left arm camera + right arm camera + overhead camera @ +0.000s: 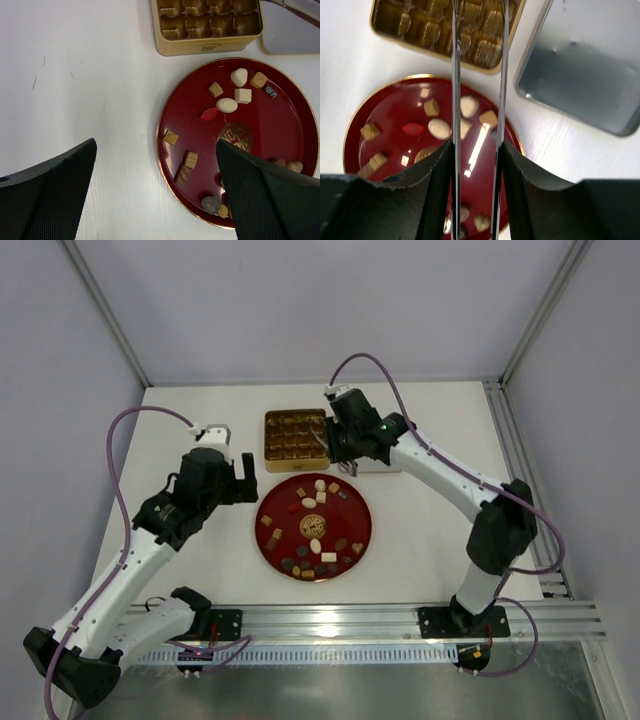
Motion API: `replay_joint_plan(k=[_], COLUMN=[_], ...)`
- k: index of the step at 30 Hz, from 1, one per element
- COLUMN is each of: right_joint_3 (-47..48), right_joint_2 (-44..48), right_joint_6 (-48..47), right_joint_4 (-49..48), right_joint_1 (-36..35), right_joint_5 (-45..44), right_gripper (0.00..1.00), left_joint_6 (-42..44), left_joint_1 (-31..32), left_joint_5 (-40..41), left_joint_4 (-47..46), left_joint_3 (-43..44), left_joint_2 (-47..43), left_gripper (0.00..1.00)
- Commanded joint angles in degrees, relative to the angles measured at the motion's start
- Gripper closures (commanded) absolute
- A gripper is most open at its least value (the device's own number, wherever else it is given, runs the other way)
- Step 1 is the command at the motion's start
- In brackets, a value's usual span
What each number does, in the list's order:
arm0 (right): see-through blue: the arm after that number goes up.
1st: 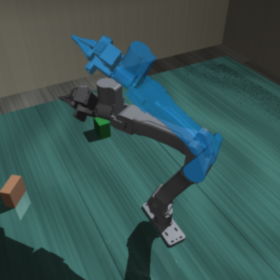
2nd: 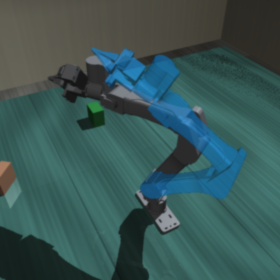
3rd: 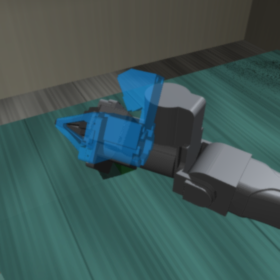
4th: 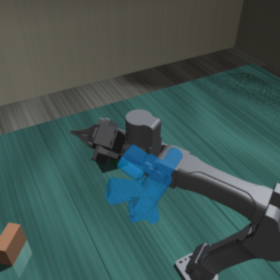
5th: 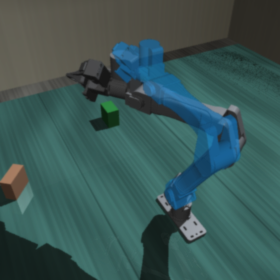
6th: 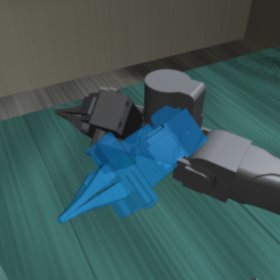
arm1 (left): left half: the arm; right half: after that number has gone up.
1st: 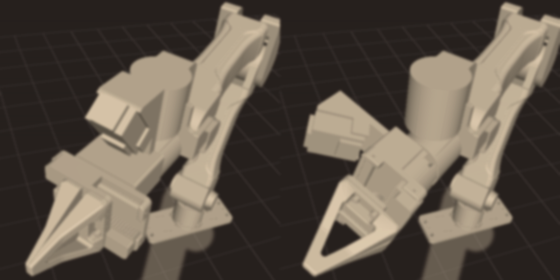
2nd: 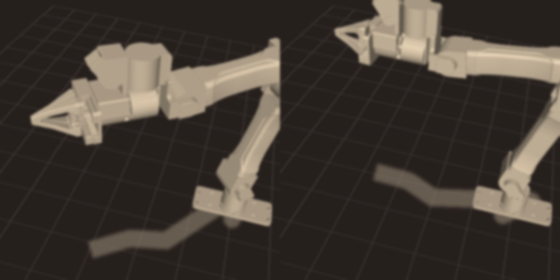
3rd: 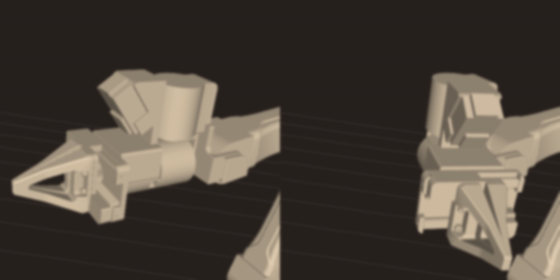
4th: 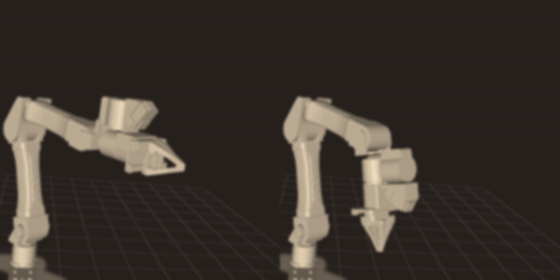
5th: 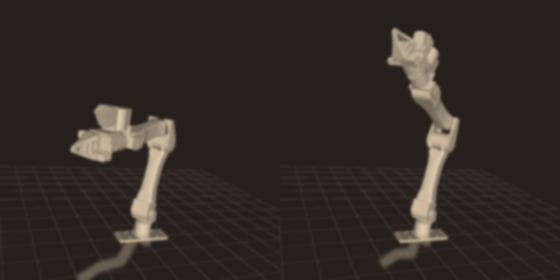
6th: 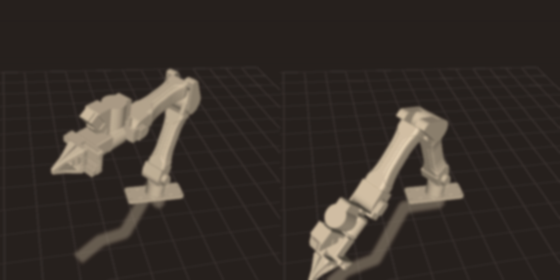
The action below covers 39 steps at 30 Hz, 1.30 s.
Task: Pack the chocolate
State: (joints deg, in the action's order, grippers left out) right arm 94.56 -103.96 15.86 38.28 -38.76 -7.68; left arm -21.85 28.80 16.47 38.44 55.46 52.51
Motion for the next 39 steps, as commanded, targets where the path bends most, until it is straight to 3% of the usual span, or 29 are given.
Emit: replay_joint_plan(k=[1, 5, 13, 39], right_joint_3=[-7.4, -16.6, -24.6, -28.0], right_joint_2=[12.4, 20.4, 27.9, 19.9], right_joint_6=[2.0, 4.0, 7.9, 8.7], right_joint_4=[-2.4, -0.8, 2.6, -1.2], right_joint_1=[-3.6, -7.5, -12.5, -13.5], right_joint_5=[-1.5, -3.3, -5.2, -2.2], right_gripper=[0.56, 0.56, 0.56, 0.56], left_joint_6=[0.2, 0.1, 0.0, 0.0], left_joint_1=[-0.1, -0.1, -0.1, -0.1], left_joint_5=[0.1, -0.4, -0.6, -0.5], left_joint_4=[-1.5, -1.5, -1.5, -1.4], left_joint_3=[0.1, 0.0, 0.0, -0.1], left_joint_2=[-0.5, -0.3, -0.2, 0.0], left_gripper=[0.0, 0.0, 0.0, 0.0])
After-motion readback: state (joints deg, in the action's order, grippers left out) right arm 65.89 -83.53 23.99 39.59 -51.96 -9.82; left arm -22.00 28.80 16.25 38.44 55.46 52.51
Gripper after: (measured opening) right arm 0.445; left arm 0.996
